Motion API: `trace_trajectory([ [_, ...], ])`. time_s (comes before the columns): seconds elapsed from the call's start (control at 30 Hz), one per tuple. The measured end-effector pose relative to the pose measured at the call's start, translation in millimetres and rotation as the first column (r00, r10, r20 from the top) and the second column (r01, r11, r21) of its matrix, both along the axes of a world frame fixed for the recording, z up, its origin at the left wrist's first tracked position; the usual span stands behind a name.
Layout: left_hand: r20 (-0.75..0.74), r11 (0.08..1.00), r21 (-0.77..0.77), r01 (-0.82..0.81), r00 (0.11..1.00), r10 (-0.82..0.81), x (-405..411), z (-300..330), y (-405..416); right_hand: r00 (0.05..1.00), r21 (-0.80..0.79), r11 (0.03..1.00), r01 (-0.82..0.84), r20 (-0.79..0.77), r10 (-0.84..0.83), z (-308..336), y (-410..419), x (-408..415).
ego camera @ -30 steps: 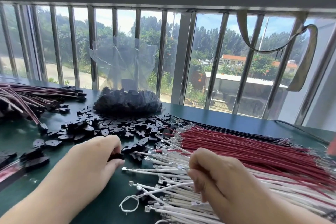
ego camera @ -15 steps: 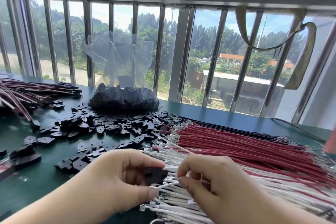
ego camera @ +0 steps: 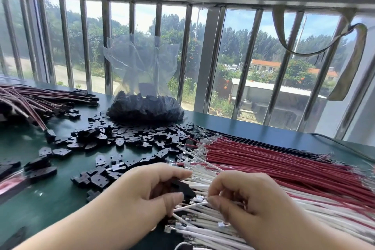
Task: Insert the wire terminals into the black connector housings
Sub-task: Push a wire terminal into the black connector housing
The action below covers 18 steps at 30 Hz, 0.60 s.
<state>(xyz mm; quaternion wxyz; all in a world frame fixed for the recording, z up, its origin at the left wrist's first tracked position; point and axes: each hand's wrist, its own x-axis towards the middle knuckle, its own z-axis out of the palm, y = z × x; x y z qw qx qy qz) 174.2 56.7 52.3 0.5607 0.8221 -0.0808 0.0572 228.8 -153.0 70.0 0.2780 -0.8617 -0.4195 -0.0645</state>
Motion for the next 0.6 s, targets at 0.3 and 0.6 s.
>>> trace_trajectory([
  [0.3, -0.039, 0.991, -0.124, -0.053, 0.998, 0.049, 0.2, 8.5, -0.6, 0.999, 0.051, 0.999, 0.006, -0.031, -0.005, 2.0, -0.8, -0.8],
  [0.6, -0.11, 0.993, -0.117, -0.002, 0.994, -0.011, 0.0, 11.3, -6.6, 0.998, 0.051, 0.998, -0.022, -0.06, 0.025, 8.0, 0.6, -5.4],
])
